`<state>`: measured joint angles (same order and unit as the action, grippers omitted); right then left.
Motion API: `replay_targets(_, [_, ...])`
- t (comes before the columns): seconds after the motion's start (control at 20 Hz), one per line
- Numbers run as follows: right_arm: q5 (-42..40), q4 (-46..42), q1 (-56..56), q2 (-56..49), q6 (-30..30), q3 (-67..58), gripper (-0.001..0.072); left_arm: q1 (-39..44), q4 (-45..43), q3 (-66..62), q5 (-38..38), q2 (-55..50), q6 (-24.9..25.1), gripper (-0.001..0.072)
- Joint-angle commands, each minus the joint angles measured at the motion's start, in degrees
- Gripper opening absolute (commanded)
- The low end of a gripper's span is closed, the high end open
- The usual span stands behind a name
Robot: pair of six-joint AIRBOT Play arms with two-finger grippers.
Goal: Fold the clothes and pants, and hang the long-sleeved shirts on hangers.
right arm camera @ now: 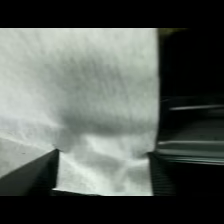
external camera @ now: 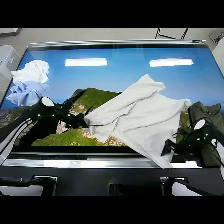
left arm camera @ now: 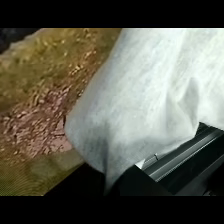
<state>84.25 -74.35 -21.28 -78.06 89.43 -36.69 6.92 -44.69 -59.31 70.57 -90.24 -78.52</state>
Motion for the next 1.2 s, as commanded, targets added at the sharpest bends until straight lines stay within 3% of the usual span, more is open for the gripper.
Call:
replay_targets(0.0, [-6.29,10.14,0.07,0.57,-1.77,3.08,0.0308,-0.11,2.21,0.0,0.39,0.66,2.19,0.0028])
replay_targets(0.05, [-6.16,13.79,0.04,0.81,-2.71,2.8,0.0072,-0.2,2.97,-0.26,0.33,1.29,2.34,0.0027])
replay_targets(0.1, [-5.75,16.74,0.04,1.25,-4.46,1.95,0.0039,-0.26,2.93,-1.18,0.33,1.88,2.34,0.0028])
replay_targets(0.3, [-3.15,18.84,0.04,5.53,-6.14,-10.64,0.0037,-2.29,2.93,-9.35,0.07,6.88,2.32,0.0026])
replay_targets(0.5, [-4.7,21.66,0.04,10.51,-6.64,-40.85,0.0038,-6.16,2.93,-28.26,-5.95,17.31,2.29,0.0026])
replay_targets(0.75, [-23.91,21.81,0.04,16.41,-8.2,-81.35,0.0039,-8.96,2.23,-55.95,-23.8,32.48,2.19,0.0027])
replay_targets(0.9, [-30.23,22.03,0.04,22.67,-8.48,-84.35,0.0039,-9.09,1.51,-57.64,-28.2,41.97,2.08,0.0027])
replay_targets(1.0, [-27.89,22.14,0.07,24.79,-7.48,-84.35,0.0039,-9.09,-2.08,-56.24,-28.17,46.18,2.03,0.0027])
replay_targets(1.15, [-23.3,22.64,0.04,24.09,-1.22,-84.08,0.0039,-9.09,-10.21,-53.83,-26.77,48.22,1.33,0.0027])
